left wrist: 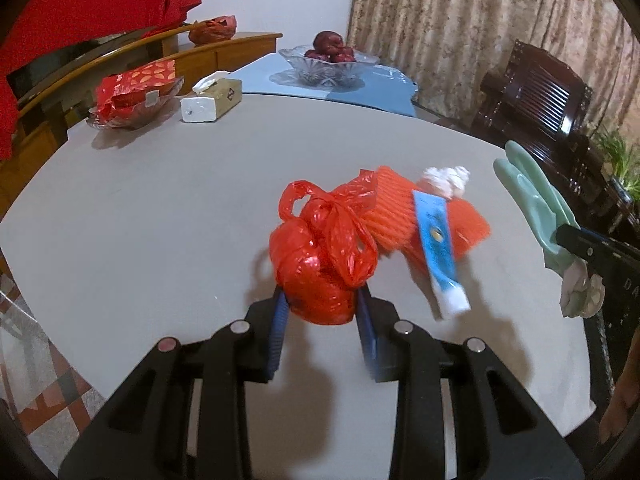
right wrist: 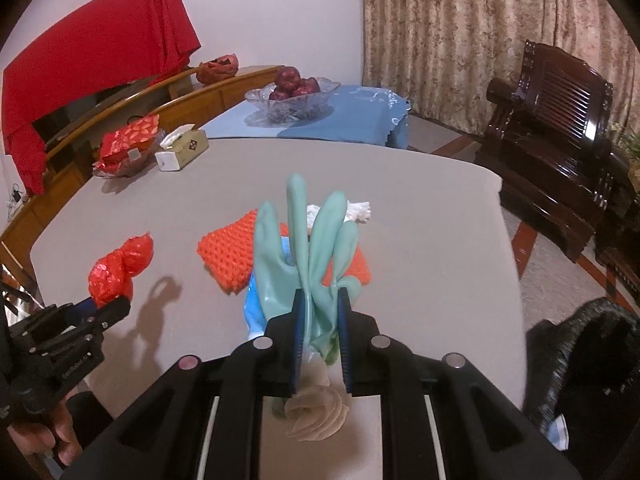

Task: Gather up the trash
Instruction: 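Carry the glove and red bag over the black bin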

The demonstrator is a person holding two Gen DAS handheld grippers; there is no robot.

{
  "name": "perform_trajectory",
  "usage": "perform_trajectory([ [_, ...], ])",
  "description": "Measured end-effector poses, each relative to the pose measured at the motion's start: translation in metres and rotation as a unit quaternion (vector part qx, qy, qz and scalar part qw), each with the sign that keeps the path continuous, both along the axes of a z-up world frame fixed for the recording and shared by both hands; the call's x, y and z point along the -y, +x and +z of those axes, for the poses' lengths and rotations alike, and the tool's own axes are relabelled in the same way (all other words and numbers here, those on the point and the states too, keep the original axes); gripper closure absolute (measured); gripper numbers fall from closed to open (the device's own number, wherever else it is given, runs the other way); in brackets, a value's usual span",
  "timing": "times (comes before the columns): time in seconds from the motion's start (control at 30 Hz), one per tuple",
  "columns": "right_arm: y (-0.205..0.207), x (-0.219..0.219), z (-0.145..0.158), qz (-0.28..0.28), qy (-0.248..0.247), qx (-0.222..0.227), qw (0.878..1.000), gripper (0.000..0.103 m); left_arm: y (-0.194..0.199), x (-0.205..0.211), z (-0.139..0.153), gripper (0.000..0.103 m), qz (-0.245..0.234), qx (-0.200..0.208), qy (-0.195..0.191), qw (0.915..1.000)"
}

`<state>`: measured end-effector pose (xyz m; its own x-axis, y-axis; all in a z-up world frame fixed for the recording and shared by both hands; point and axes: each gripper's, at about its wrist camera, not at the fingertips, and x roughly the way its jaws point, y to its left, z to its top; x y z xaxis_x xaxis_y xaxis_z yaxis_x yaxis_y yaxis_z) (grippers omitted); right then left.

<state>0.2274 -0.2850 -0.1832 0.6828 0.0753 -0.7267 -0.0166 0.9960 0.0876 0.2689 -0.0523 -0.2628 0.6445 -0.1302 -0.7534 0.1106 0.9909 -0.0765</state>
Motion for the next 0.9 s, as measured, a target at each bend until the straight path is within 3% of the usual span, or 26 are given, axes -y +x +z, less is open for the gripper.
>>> perform_trajectory([
  [0.37,-0.064,0.049,0.028,-0.035,-0.011,0.008,0.999,0.088,-0.057,0.081,0.016,0.073,-0.073,-0.001,-0.002,0.9973],
  [0.9,-0.16,0.184,0.046,-0.141,-0.032,0.008,0.989,0.088,-0.118,0.223,0.021,0.073,-0.183,-0.015,-0.028,0.9825],
])
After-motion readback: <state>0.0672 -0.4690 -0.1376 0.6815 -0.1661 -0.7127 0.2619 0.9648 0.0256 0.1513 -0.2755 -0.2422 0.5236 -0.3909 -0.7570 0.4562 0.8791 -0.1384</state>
